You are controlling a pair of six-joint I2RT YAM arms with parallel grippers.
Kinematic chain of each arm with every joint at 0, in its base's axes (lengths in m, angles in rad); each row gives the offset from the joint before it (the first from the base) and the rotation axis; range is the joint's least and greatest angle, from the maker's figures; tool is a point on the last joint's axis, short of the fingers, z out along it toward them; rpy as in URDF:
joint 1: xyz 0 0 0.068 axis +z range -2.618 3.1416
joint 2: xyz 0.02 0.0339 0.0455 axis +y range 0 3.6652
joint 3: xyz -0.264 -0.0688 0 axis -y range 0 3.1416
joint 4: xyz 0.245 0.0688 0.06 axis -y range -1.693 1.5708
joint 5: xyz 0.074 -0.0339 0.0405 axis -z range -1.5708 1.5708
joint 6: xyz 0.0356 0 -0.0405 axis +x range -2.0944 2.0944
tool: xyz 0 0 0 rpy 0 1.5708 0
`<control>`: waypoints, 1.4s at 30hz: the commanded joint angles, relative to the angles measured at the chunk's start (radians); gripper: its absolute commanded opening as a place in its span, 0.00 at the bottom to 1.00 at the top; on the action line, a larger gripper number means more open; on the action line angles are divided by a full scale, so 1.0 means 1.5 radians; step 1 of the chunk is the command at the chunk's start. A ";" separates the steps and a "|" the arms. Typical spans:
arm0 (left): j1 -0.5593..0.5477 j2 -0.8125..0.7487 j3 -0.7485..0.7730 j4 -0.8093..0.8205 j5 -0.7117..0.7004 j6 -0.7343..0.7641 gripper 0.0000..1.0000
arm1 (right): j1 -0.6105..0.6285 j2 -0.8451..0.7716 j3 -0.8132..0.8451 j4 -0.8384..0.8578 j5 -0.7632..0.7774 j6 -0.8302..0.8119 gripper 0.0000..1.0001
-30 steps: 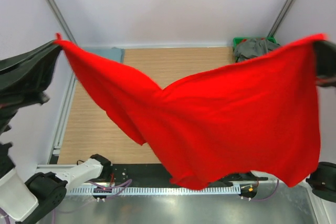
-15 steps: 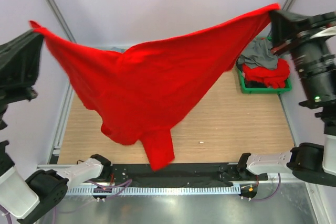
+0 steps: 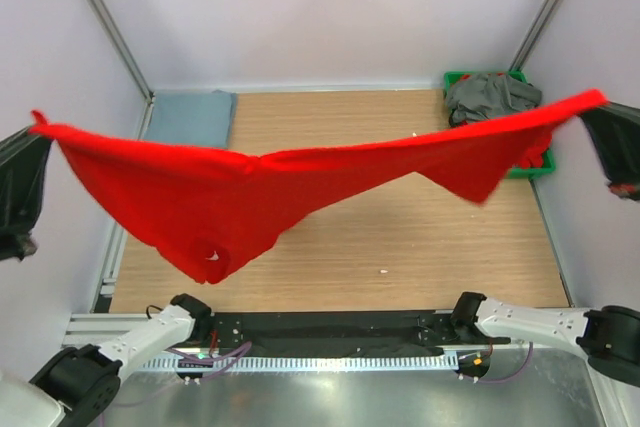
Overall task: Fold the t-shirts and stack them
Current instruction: Flatten the tshirt out
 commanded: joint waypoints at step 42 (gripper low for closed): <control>0.211 0.932 0.207 -0.163 -0.110 0.002 0.00 | -0.499 0.791 -0.101 0.142 0.147 0.085 0.01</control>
